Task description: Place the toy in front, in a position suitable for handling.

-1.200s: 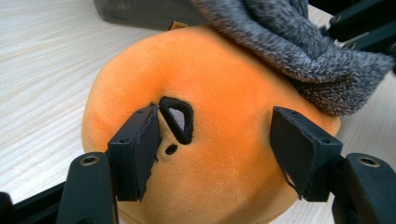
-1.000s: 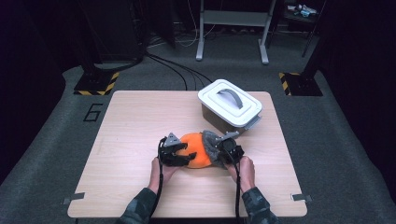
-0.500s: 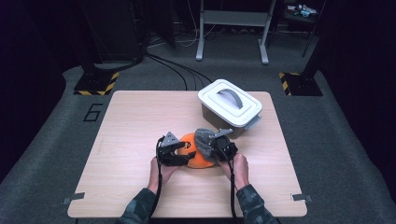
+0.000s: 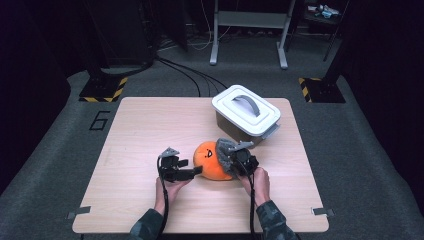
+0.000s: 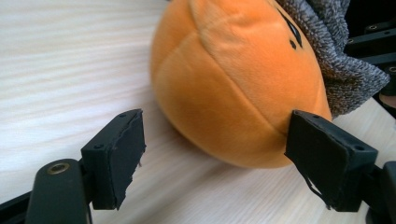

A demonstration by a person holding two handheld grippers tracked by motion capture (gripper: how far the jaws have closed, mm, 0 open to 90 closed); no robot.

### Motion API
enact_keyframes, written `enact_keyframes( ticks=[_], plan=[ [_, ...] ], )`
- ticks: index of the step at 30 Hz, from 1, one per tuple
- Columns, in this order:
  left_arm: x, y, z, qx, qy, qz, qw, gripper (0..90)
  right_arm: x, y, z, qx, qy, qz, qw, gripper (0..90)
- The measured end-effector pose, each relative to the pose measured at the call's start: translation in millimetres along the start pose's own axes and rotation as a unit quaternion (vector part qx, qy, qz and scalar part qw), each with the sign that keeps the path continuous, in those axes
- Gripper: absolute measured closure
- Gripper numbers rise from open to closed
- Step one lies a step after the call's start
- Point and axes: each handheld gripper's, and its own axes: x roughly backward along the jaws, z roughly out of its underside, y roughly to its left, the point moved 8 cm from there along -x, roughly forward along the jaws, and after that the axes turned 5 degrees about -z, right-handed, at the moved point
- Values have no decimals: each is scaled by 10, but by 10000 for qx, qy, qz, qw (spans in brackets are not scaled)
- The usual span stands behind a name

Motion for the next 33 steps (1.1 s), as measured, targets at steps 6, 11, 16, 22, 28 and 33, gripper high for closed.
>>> enact_keyframes(
  ticks=[6, 11, 16, 22, 28, 33],
  plan=[
    [-99, -83, -25, 92, -174, 242, 9995, 461, 4, -1, 45, -55, -48, 34, 10000, 785],
    [-57, -126, -86, -161, -167, 208, 9995, 640, 31, -4, 49, -73, -102, 47, 9999, 785],
    [89, -164, -205, -491, -214, 135, 9985, 690, 153, -4, -2, -33, -237, 27, 9997, 784],
    [363, -232, -387, -1581, 115, -213, 9871, 695, 423, 89, -199, -11, -615, -45, 9981, 784],
    [336, -344, -356, -2075, 336, -221, 9774, 634, 423, 255, -374, 163, -727, -273, 9968, 784],
    [230, -363, -321, -1909, -60, -683, 9792, 362, 133, 188, -218, -192, -597, -415, 9972, 787]
  ],
)
